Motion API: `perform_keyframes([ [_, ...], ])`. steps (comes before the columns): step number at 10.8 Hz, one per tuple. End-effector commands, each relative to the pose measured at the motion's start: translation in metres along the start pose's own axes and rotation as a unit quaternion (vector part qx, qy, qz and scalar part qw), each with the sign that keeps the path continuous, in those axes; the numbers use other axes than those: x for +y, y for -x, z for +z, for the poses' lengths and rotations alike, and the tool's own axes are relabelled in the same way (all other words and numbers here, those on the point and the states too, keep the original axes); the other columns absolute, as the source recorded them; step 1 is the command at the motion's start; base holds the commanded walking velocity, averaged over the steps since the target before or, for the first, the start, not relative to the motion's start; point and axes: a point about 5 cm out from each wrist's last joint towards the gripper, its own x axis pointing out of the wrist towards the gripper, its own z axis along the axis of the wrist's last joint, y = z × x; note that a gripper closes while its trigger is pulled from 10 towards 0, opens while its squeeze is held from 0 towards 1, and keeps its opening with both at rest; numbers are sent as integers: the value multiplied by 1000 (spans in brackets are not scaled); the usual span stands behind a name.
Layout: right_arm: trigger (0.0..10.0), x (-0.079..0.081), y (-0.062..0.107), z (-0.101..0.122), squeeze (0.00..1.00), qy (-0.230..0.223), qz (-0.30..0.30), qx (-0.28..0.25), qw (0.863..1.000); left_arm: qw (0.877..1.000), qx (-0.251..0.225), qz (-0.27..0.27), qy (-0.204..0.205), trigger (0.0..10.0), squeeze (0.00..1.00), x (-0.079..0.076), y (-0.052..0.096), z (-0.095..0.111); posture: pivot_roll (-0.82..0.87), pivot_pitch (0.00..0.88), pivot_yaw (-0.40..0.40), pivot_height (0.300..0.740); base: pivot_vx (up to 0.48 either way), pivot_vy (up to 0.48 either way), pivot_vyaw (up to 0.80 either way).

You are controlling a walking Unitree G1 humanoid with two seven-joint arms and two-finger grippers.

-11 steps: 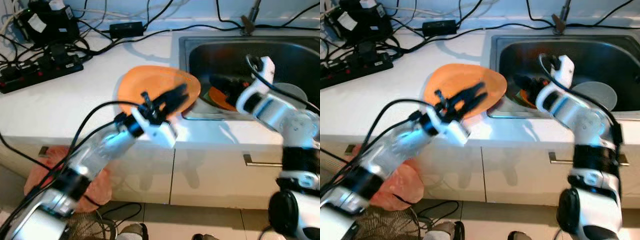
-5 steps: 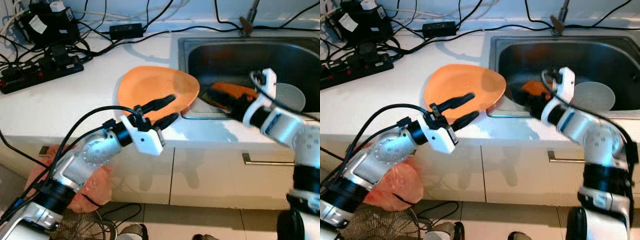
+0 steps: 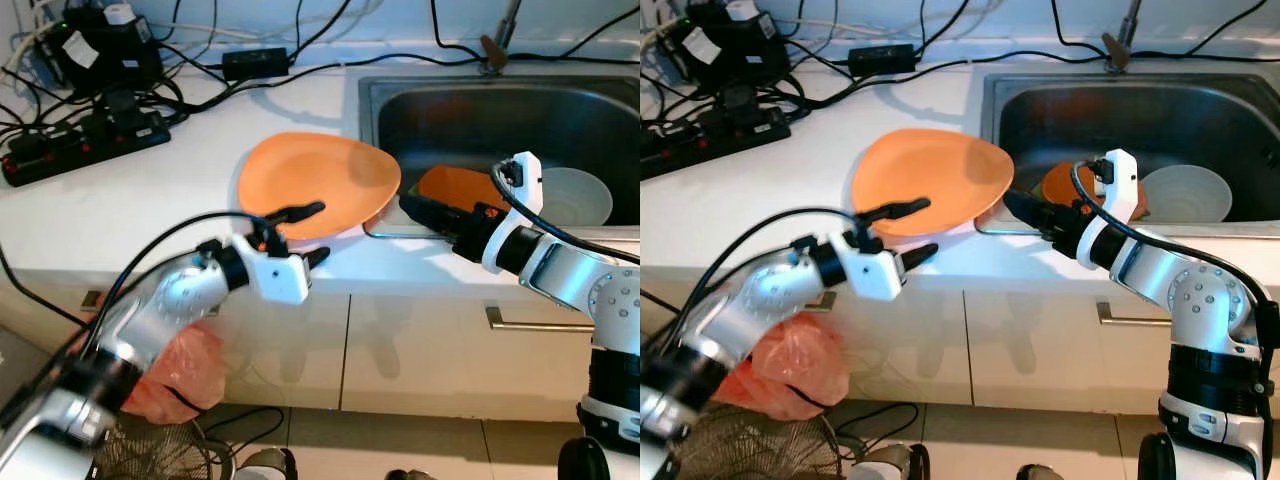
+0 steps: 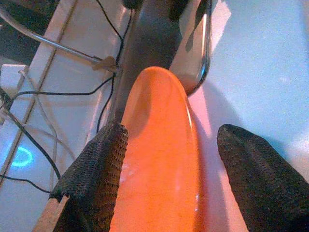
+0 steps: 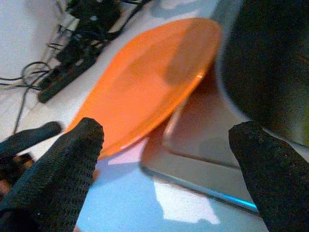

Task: Kitchen organization

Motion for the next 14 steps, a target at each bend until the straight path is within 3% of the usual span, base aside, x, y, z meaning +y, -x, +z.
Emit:
perform_keyframes([
  [1, 10000, 5, 2, 1, 4, 6, 9, -1, 1000, 998, 26, -48, -14, 10000, 1000, -11, 1, -9, 87, 87, 74, 740, 0, 0, 0],
  [2, 10000, 7, 2, 1, 0, 5, 13, -1, 1000, 998, 32, -57, -22, 10000, 467, -11, 1, -13, 87, 87, 78, 740, 0, 0, 0],
  [3, 10000, 11, 4, -1, 0, 3, 26, -1, 1000, 996, 45, -69, -28, 10000, 0, -10, 1, -19, 86, 90, 81, 740, 0, 0, 0],
  [5, 10000, 19, 9, -11, 0, -4, 55, 15, 998, 992, 75, -93, -35, 10000, 0, -11, 2, -31, 85, 93, 85, 740, 0, 0, 0],
  [8, 10000, 18, 14, -16, 0, 1, 52, 33, 998, 991, 89, -91, -37, 10000, 0, -8, 2, -37, 82, 97, 83, 740, 0, 0, 0],
  [11, 10000, 19, 15, -17, 0, -1, 50, 34, 998, 986, 118, -113, -27, 10000, 0, -14, 4, -47, 82, 101, 80, 740, 0, 0, 0],
  [12, 10000, 20, 14, -17, 0, 0, 51, 34, 998, 984, 131, -116, -29, 4314, 0, -13, 4, -52, 80, 101, 80, 740, 0, 0, 0],
  [13, 10000, 20, 13, -16, 0, 0, 52, 34, 998, 984, 136, -111, -30, 0, 0, -11, 3, -53, 79, 101, 80, 740, 0, 0, 0],
  [14, 10000, 21, 13, -16, 0, 0, 53, 33, 998, 984, 139, -104, -31, 0, 0, -8, 1, -55, 77, 101, 80, 740, 0, 0, 0],
])
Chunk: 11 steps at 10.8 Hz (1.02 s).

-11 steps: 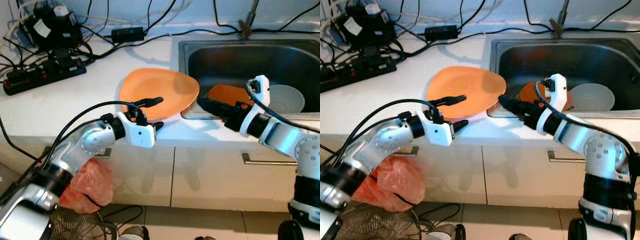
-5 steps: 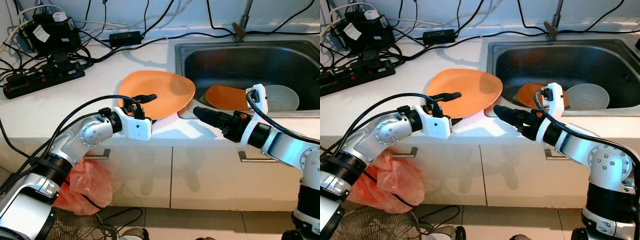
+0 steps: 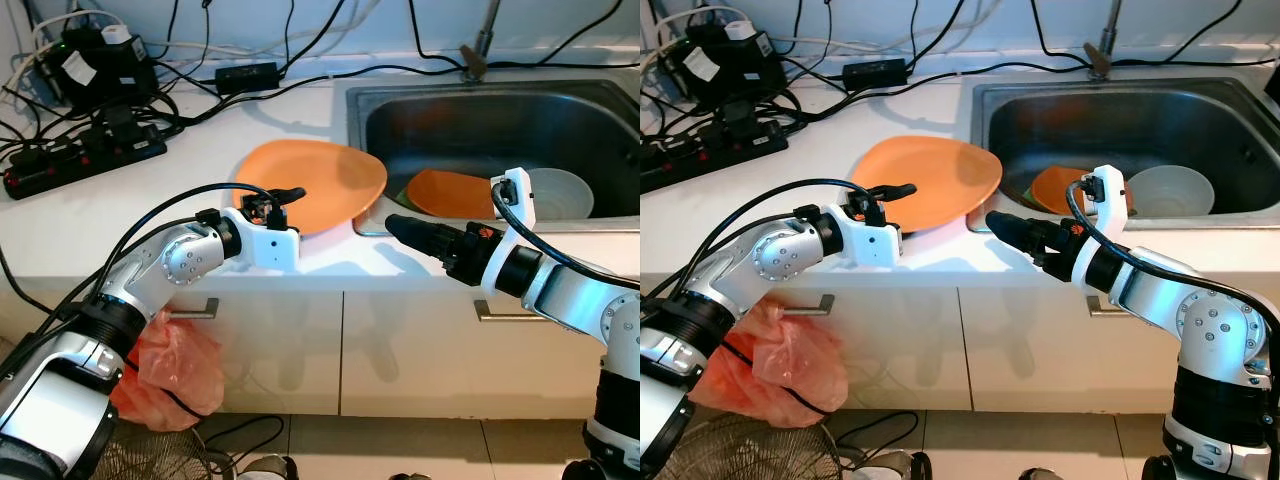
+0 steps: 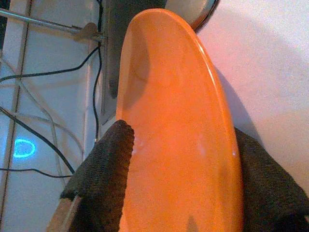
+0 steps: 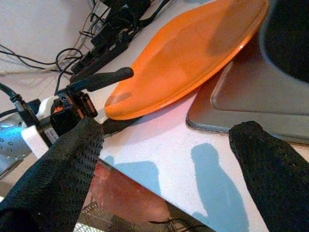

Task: Kitchen organization

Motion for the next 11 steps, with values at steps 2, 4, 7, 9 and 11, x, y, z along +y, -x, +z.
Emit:
perform_keyframes([
  [2, 10000, 5, -1, 1, 0, 5, 10, -2, 1000, 998, 44, -50, 8, 0, 0, -21, 1, -13, 74, 101, 80, 740, 0, 0, 0],
  [4, 10000, 5, -1, 2, 0, 5, 10, -3, 1000, 998, 43, -46, 9, 0, 0, -21, 0, -13, 74, 101, 80, 740, 0, 0, 0],
  [7, 10000, 5, -3, 2, 0, 3, 10, -3, 1000, 999, 38, -34, 2, 0, 0, -20, -1, -12, 74, 102, 79, 740, 0, 0, 0],
  [9, 10000, 5, -3, 1, 0, 2, 9, -3, 1000, 999, 38, -15, -10, 0, 0, -18, -1, -12, 74, 102, 77, 740, 0, 0, 0],
  [11, 10000, 4, -3, 1, 780, 3, 7, 0, 1000, 999, 37, 7, -18, 0, 0, -13, -2, -11, 74, 102, 76, 740, 0, 0, 0],
])
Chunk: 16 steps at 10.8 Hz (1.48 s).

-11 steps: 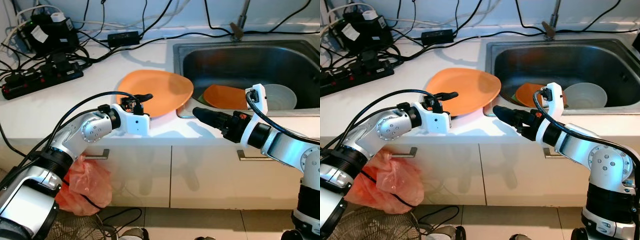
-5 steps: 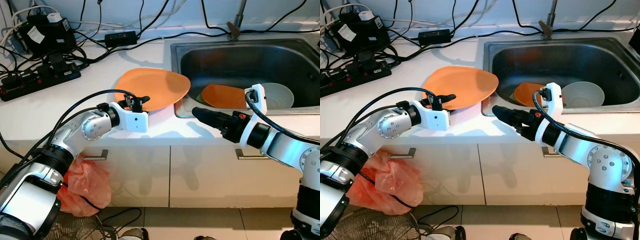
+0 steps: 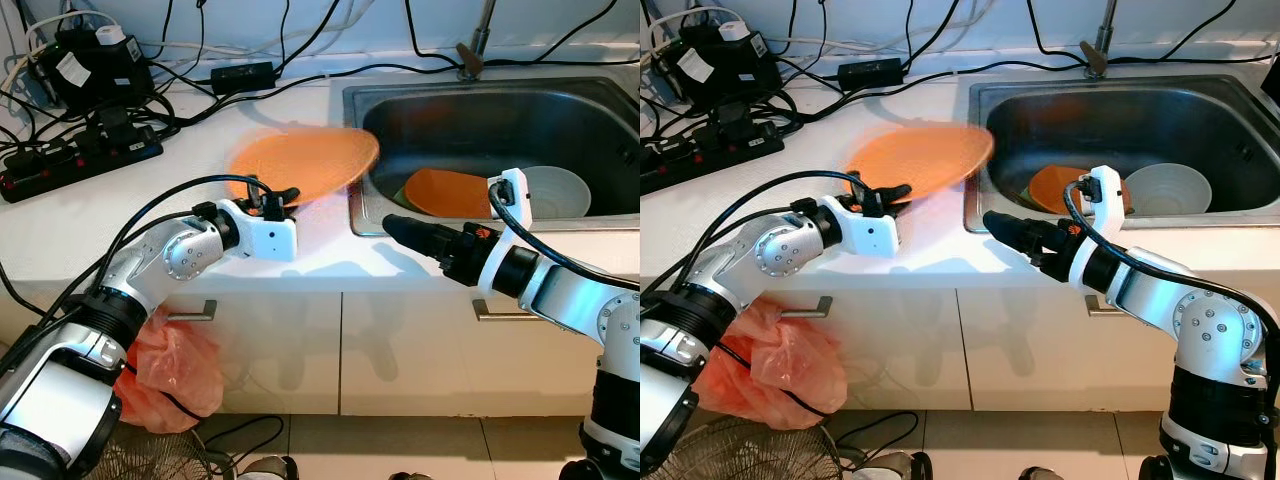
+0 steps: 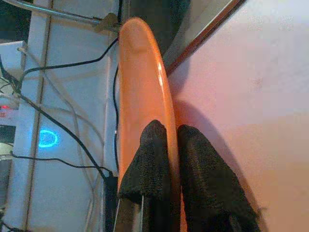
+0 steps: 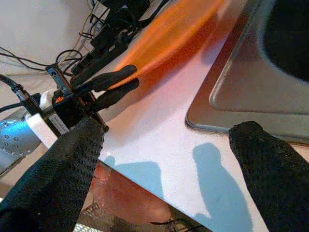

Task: Kitchen organization

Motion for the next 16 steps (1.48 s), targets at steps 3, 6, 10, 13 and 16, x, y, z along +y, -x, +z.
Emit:
perform_keyframes([
  [3, 10000, 0, -2, 3, 988, 4, -6, -5, 1000, 1000, 10, 5, -17, 0, 0, -9, 1, -3, 77, 106, 74, 740, 0, 0, 0],
  [6, 10000, -5, -4, 16, 1000, 7, -27, -48, 998, 993, -25, 103, -57, 0, 0, 8, 0, 9, 74, 108, 63, 740, 0, 0, 0],
  [10, 10000, -1, -18, 36, 1000, 18, -19, -92, 995, 981, -78, 157, -77, 0, 0, 7, -7, 32, 67, 102, 58, 740, 0, 0, 0],
  [13, 10000, 12, -30, 65, 1000, 19, 10, -174, 985, 978, -94, 167, -79, 0, 0, -1, -12, 40, 64, 99, 51, 740, 0, 0, 0],
  [16, 10000, 9, -41, 70, 0, 10, 2, -189, 982, 974, -105, 185, -82, 0, 0, 2, -15, 45, 63, 96, 43, 740, 0, 0, 0],
])
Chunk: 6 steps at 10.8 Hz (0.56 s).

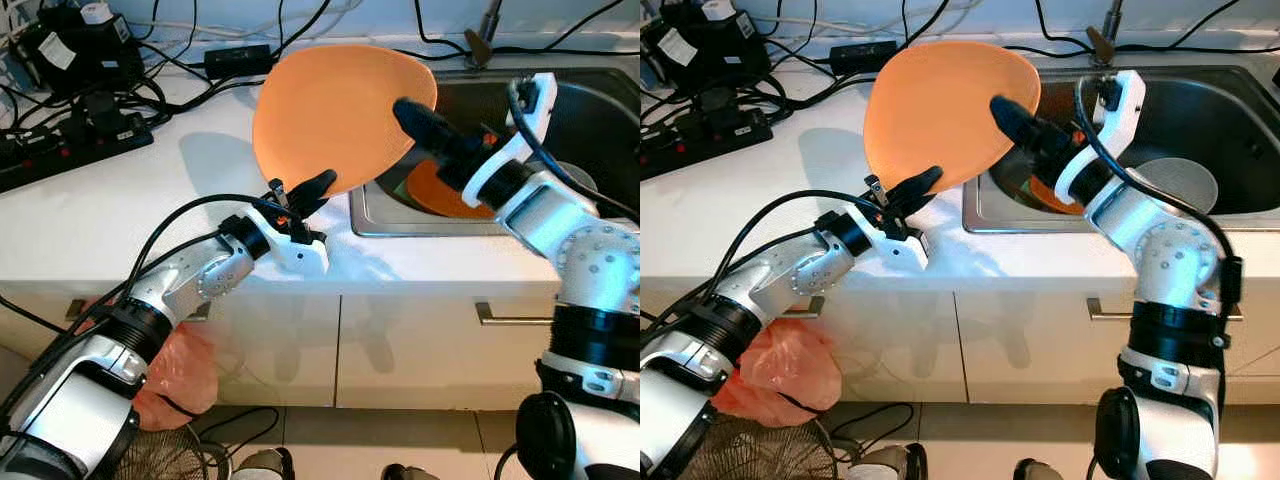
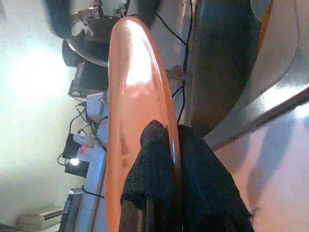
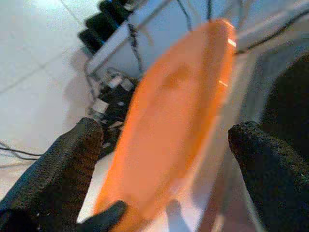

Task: Kitchen organization

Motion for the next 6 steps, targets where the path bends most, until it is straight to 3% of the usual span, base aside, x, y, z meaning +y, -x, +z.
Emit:
perform_keyframes([
  [1, 10000, 1, -4, 2, 0, 2, -5, -5, 1000, 1000, -15, 25, -8, 0, 0, 7, -4, 4, 62, 96, 42, 740, 0, 0, 0],
  [6, 10000, -12, -13, 5, 0, -3, -31, -22, 999, 997, -27, 63, -17, 0, 0, 17, -7, 7, 62, 100, 34, 740, 0, 0, 0],
])
